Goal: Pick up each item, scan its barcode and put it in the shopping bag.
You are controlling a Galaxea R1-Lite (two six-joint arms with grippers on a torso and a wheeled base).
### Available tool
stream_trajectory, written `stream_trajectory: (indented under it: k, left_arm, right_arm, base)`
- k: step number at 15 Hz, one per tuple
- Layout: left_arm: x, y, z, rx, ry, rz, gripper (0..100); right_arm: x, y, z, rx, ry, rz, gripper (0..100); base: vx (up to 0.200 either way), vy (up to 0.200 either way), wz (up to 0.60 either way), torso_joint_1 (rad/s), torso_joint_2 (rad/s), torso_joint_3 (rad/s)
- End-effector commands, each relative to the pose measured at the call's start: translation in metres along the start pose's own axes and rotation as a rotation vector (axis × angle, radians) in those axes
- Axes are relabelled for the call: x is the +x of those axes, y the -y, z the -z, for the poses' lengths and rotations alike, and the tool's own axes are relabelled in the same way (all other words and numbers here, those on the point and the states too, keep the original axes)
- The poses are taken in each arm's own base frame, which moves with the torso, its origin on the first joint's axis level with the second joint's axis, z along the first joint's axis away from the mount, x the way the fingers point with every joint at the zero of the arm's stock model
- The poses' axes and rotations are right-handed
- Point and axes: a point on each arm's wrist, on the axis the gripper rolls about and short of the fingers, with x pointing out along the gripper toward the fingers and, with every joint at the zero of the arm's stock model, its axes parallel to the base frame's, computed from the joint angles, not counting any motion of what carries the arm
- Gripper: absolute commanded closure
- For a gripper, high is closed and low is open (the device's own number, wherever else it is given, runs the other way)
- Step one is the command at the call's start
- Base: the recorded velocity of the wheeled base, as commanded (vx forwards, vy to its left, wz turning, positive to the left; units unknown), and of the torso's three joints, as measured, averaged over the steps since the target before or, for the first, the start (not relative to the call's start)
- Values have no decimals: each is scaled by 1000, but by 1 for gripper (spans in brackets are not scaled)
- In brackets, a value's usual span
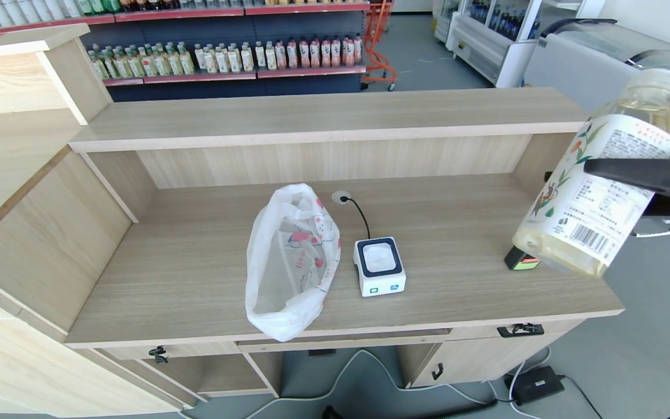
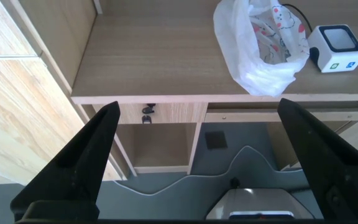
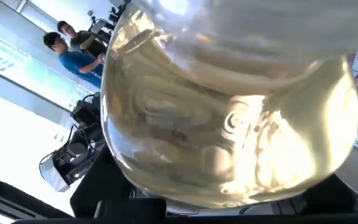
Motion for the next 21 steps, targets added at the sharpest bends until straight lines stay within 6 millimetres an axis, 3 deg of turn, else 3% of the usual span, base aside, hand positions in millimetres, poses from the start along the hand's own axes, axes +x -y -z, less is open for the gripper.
stream_trajectory:
  k: [1,7,21]
  left_arm:
    - [0,0,0,0,0,0,0]
    - [0,0,0,0,0,0,0]
    - [0,0,0,0,0,0,0]
  right_arm:
    - [-5,-38,-5,-67,6,-36,100]
    - [2,-73,-4,-72,-67,-175,100]
    - [1,-77,4,-44,-88,-192,100]
  base:
    - [0,0,0,0,0,0]
    - [0,0,0,0,0,0]
    - [0,0,0,0,0,0]
